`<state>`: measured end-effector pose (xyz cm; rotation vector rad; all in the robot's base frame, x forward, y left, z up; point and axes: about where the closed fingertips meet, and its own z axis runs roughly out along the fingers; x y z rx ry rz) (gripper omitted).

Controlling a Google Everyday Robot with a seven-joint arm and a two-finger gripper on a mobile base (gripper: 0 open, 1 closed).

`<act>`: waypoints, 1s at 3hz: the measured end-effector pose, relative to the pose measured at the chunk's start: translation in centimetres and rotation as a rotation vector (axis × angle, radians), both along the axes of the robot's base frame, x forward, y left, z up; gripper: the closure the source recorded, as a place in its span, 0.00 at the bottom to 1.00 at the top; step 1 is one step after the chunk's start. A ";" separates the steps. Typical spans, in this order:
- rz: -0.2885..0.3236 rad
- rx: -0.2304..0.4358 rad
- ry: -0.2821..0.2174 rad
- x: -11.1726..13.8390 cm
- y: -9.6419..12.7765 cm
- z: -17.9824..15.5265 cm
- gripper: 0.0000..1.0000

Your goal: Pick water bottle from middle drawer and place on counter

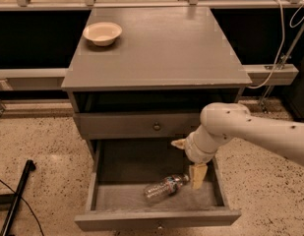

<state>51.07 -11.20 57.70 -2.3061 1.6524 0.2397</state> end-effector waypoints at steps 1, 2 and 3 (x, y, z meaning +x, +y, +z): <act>-0.012 -0.003 0.005 0.6 0.0 -5.4 0.00; -0.005 -0.009 0.002 1.3 0.4 -9.7 0.00; -0.006 0.016 0.011 1.6 0.7 -13.2 0.00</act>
Offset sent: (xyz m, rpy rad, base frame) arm 0.0249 0.0069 -0.1477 -0.0173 -0.0075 0.0014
